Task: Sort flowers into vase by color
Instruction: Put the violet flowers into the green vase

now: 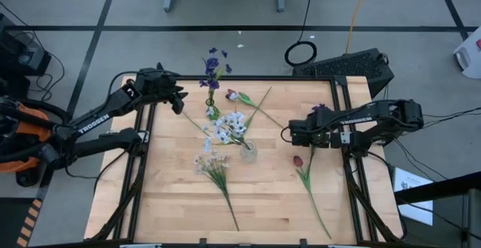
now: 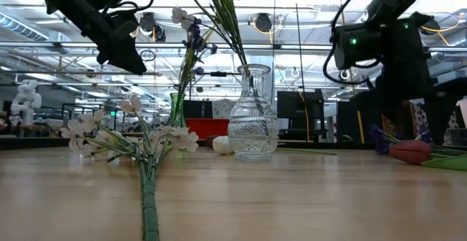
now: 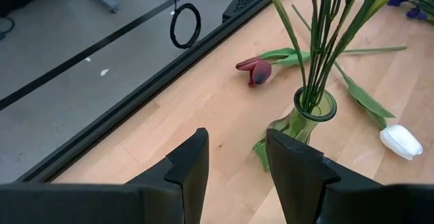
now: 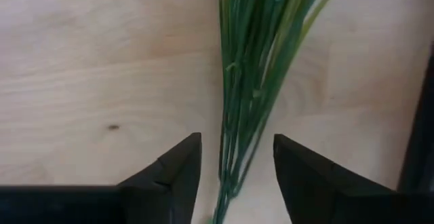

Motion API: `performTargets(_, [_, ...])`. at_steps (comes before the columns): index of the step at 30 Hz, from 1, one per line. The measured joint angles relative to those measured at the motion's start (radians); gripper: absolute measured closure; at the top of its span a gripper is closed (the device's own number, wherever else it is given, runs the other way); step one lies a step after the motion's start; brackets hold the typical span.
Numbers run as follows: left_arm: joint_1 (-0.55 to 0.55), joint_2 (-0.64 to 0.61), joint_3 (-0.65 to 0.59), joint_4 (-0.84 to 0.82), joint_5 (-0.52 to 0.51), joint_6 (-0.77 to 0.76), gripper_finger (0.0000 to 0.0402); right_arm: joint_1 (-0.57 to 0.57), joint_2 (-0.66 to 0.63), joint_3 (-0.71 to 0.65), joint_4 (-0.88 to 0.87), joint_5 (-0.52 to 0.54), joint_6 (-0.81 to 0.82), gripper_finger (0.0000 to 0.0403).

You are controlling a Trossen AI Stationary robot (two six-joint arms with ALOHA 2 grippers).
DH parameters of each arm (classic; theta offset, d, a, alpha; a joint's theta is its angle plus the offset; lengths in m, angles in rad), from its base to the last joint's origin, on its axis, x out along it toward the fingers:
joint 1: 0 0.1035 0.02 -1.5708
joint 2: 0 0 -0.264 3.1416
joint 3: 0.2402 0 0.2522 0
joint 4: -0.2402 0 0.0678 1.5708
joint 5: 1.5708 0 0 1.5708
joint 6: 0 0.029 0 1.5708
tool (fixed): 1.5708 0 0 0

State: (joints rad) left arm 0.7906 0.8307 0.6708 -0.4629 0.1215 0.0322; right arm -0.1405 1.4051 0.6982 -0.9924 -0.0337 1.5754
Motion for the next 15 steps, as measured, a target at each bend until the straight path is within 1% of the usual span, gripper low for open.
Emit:
performTargets(4, [0.0, 0.0, 0.0, 0.0, 0.001, 0.0, 0.0249, -0.001, 0.047, -0.041, 0.09, 0.03, 0.015, 0.0225])
performTargets(6, [0.0, 0.0, 0.0, 0.0, 0.001, 0.0, 0.0249, 0.0, 0.05, -0.061, 0.141, 0.03, 0.005, 0.0239])
performTargets(8, [0.0, 0.0, 0.0, 0.0, 0.001, -0.001, 0.0249, 0.0, 0.051, -0.062, 0.159, 0.035, -0.002, 0.0273])
performTargets(12, [0.0, 0.0, 0.0, 0.001, 0.004, -0.025, 0.0249, 0.0, 0.013, -0.066, 0.173, 0.068, -0.033, 0.0376])
performTargets(13, [0.0, 0.0, 0.0, 0.001, 0.005, -0.026, 0.0249, 0.0, -0.004, -0.069, 0.172, 0.085, -0.046, 0.0387])
performTargets(15, [0.0, 0.0, 0.0, 0.002, 0.009, -0.026, 0.0249, -0.003, -0.049, -0.069, 0.189, 0.137, -0.061, 0.0388])
